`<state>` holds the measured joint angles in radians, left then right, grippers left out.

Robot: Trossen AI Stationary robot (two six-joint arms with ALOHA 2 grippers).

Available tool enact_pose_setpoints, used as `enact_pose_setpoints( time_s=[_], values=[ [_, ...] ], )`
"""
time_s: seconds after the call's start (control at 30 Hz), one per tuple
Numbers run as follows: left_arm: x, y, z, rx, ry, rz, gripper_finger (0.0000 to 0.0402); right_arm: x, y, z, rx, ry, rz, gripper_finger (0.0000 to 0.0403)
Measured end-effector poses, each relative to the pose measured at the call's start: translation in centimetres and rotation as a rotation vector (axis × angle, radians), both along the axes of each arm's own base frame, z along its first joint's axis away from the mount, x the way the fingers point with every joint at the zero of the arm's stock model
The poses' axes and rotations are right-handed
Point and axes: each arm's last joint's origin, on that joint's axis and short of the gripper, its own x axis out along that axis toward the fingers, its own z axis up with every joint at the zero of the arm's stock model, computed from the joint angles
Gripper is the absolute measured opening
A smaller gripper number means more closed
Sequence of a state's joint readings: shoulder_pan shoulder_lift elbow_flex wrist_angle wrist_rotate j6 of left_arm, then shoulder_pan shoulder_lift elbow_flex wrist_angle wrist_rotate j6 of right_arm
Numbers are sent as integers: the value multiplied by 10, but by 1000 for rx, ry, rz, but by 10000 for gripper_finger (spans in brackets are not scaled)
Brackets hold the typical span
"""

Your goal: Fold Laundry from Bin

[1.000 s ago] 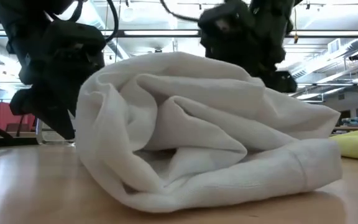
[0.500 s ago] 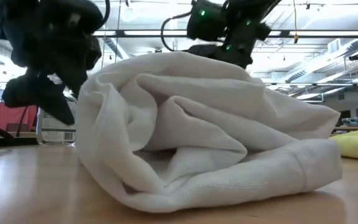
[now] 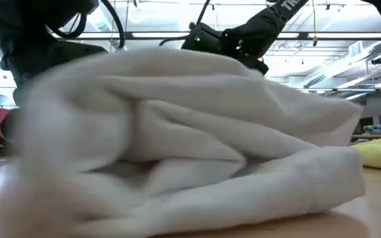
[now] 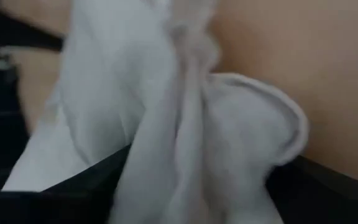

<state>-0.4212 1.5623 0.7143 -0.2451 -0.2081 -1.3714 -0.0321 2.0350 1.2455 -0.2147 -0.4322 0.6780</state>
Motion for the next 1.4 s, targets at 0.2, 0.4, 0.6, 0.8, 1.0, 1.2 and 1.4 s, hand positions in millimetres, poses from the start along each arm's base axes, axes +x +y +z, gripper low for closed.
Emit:
enact_pose_setpoints(
  time_s=[0.2,0.4,0.6,0.8,1.0,1.2,1.4],
  values=[
    [3,7,0,0,7,-5,242,4,14,-2,27,-32,4,228],
    [5,12,0,10,10,-10,242,4,14,-2,29,-19,-6,51],
    [4,12,-1,30,15,-24,242,3,13,-1,61,-7,-23,30],
    [1,0,0,14,-20,-16,242,-1,25,13,38,-4,-33,30],
    [-3,-5,-6,7,-101,40,239,-5,47,13,-23,26,-65,30],
    [-12,5,-24,-36,-209,22,170,-9,66,11,-99,50,-117,30],
    [-15,4,-27,-41,-238,-44,92,-10,75,11,-135,50,-166,30]
  ],
)
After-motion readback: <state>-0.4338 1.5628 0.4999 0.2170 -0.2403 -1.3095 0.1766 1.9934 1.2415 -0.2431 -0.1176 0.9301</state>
